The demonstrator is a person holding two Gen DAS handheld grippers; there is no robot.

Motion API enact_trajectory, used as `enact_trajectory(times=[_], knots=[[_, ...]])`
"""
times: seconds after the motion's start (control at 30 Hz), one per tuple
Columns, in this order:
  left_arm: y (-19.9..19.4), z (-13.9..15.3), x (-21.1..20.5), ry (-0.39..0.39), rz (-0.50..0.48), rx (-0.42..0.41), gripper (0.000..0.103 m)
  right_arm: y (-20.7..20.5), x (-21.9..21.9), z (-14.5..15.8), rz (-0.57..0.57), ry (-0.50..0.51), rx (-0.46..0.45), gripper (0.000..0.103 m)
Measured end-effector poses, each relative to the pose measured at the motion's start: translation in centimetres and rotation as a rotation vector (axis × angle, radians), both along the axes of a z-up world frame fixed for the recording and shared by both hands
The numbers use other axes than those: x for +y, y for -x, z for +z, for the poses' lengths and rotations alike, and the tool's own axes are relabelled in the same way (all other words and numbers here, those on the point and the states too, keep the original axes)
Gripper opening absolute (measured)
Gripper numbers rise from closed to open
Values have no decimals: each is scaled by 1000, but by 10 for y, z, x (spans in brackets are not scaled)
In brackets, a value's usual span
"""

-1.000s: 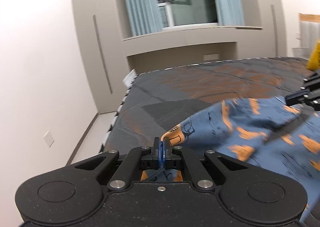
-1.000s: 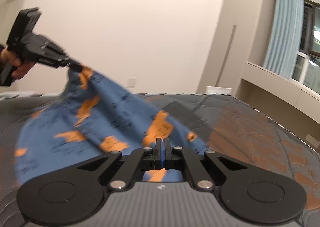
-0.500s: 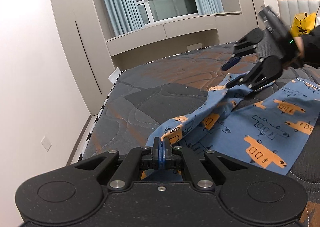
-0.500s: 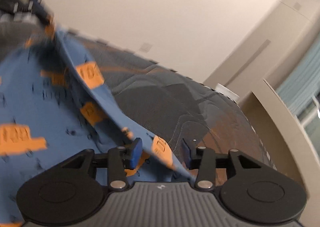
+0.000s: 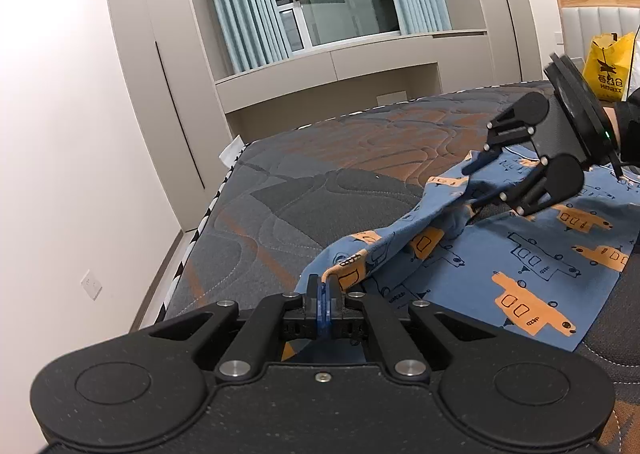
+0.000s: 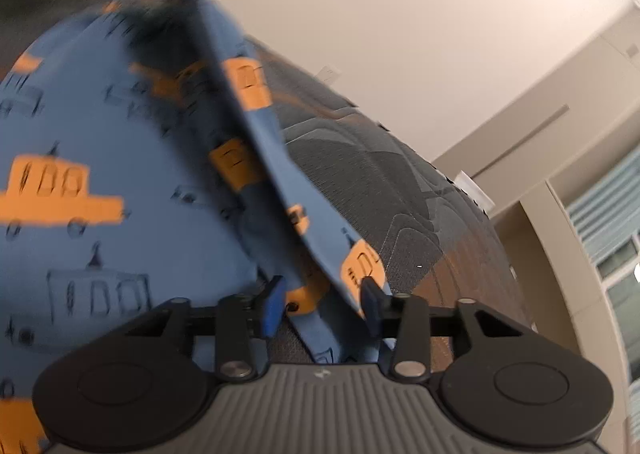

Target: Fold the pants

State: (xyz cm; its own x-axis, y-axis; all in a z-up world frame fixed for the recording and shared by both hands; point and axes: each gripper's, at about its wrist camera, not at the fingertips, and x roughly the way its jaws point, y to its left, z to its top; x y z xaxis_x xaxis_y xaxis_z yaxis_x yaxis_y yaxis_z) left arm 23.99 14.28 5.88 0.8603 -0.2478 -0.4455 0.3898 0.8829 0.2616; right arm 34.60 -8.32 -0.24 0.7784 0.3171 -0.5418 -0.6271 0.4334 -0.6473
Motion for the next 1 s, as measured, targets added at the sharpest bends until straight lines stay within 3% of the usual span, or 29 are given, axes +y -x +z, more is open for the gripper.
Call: enact_trajectory(times=[0.07, 0.17, 0.23, 0.27, 0.3, 0.47, 0.57, 0.63, 0.83, 1.0], knots=[[2, 0, 0, -7, -2, 0, 1, -4, -4, 5, -18, -56, -4, 43], [3, 1, 0, -1, 0, -3, 1, -14, -4, 0, -45, -16, -45, 36], [4, 2, 0, 6, 4, -6, 0, -19, -5, -4, -57, 12, -57, 22], [4, 2, 1, 8, 6, -6, 0, -22, -5, -7, -72, 16, -73, 5], [4, 2, 1, 8, 7, -5, 1, -23, -7, -7, -86, 8, -82, 2], [15, -3, 6, -10, -12, -4, 1, 7, -16, 4, -77, -22, -208, 1], [25, -13, 13, -4, -30, 15, 1, 52, -22, 9, -61, 17, -312, 1], [33, -22, 18, -10, -44, 27, 1, 87, -23, 8, -50, 53, -334, 1], [46, -46, 24, -27, -46, 65, 1, 168, -11, -21, -34, 164, -255, 0], [45, -53, 26, -13, -26, 76, 1, 171, -4, -46, -43, 198, -202, 0]])
